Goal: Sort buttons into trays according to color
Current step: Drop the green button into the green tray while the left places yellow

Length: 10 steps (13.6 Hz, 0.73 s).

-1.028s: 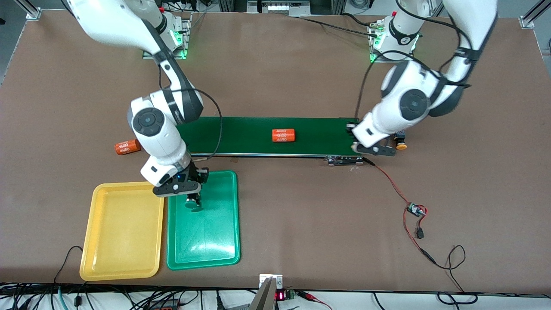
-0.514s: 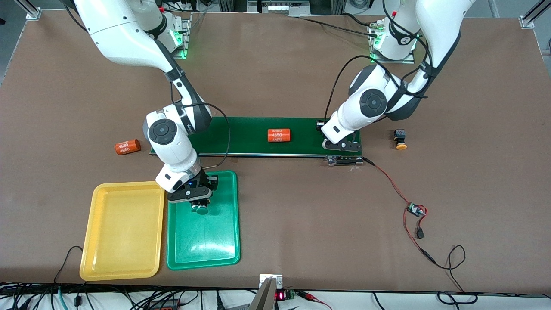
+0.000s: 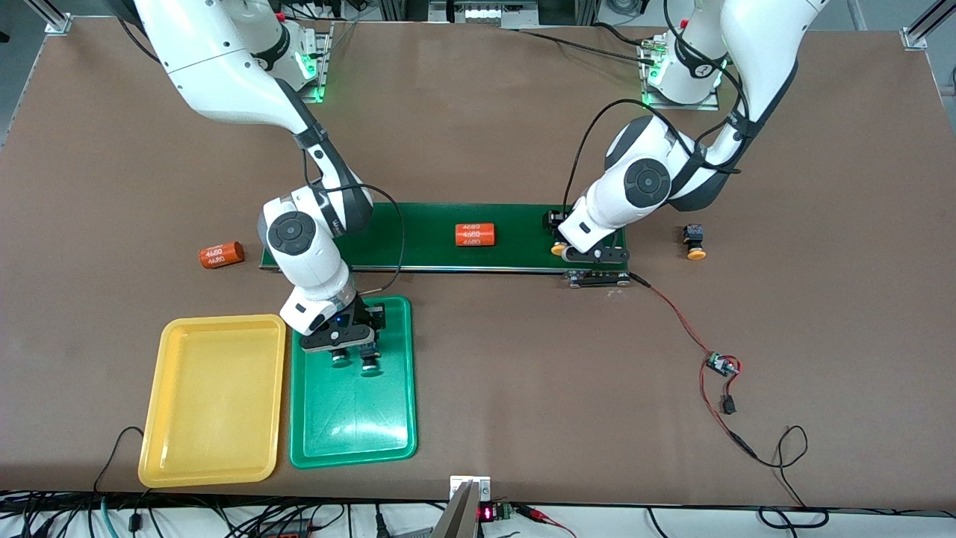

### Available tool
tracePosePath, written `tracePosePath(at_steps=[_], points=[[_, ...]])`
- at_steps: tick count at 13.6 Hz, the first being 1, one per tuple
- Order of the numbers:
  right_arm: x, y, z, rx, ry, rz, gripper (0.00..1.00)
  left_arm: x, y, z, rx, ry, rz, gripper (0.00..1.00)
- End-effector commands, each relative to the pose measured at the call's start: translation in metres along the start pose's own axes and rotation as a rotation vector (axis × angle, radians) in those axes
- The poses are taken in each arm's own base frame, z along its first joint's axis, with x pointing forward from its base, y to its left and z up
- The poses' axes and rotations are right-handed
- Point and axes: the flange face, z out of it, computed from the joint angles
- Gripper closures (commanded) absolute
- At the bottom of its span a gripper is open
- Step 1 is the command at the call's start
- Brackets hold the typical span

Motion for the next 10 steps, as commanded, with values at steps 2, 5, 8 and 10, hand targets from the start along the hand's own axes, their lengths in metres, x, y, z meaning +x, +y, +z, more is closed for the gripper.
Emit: tracePosePath(at_steps=[2,5,8,10], points=[[0.006,0.001,-0.004,0.001,0.016,0.002,0.00,0.002,-0.026,-0.073,0.077,0.011,-0.055,0.00],[0.010,0.005,-0.020,0.000,0.025,0.003,0.00,0.024,-0.077,-0.113,0.136,-0.012,-0.141,0.00],[0.003,0.023,-0.047,-0.022,-0.011,0.022,0.00,0.042,-0.132,-0.129,0.246,0.000,-0.148,0.00],[-0.004,0.034,-0.072,-0.060,-0.093,0.036,0.00,0.054,-0.175,-0.134,0.285,-0.011,-0.046,0.00]])
